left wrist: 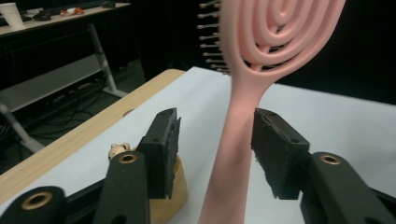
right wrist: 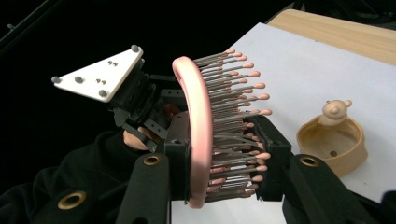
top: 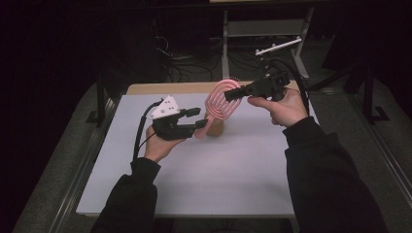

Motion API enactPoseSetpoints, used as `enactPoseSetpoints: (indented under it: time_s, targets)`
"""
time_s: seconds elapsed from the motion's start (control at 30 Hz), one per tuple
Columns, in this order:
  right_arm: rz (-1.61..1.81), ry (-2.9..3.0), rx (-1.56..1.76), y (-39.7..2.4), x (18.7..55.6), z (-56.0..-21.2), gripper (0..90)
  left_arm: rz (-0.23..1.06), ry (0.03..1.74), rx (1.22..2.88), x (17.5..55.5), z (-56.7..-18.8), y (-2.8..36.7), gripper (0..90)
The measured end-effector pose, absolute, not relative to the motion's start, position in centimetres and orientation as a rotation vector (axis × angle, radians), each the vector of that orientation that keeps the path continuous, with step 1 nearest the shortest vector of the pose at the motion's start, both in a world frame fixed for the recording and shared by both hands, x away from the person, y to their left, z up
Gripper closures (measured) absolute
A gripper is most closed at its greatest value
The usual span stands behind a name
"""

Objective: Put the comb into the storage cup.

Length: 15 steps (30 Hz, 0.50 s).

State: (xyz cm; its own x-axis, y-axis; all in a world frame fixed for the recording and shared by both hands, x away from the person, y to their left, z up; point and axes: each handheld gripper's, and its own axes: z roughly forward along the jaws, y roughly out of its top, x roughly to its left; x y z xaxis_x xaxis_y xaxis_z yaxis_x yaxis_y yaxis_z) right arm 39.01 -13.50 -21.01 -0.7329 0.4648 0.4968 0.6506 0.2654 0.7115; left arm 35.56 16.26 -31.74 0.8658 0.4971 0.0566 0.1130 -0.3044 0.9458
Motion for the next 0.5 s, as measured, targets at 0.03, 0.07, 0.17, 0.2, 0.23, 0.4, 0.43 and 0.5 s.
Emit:
enactPoseSetpoints:
  time_s: [0.03, 0.07, 0.17, 0.2, 0.23, 0.4, 0.43, 0.5]
  targets:
    - [-1.461, -2.343, -1.047, -13.5, 39.0, -21.0, 62.9, 0.400, 0.459, 1.849, 35.6, -31.7, 16.5, 50.3]
    - [-1.456, -2.355, -1.056, -13.7, 38.9, -20.7, 63.0, 0.393, 0.463, 1.837, 35.6, -31.7, 16.8, 48.3]
    - [-1.463, -2.362, -1.059, -14.0, 38.9, -20.1, 63.0, 0.380, 0.476, 1.827, 35.7, -31.8, 17.5, 43.5]
    - [-1.463, -2.362, -1.059, -14.0, 38.9, -20.1, 63.0, 0.380, 0.476, 1.827, 35.7, -31.8, 17.5, 41.7]
    - [-1.464, -2.372, -1.059, -14.1, 38.8, -19.8, 62.9, 0.366, 0.481, 1.831, 35.7, -31.8, 17.8, 40.5]
    - [-1.456, -2.408, -1.060, -14.3, 38.8, -19.1, 63.0, 0.340, 0.490, 1.845, 35.8, -32.1, 18.1, 37.3]
    - [-1.452, -2.422, -1.069, -14.4, 38.8, -18.9, 63.0, 0.334, 0.498, 1.854, 35.8, -32.3, 18.2, 35.9]
    - [-1.457, -2.433, -1.075, -14.6, 38.8, -18.6, 63.0, 0.324, 0.504, 1.858, 35.8, -32.5, 18.4, 33.1]
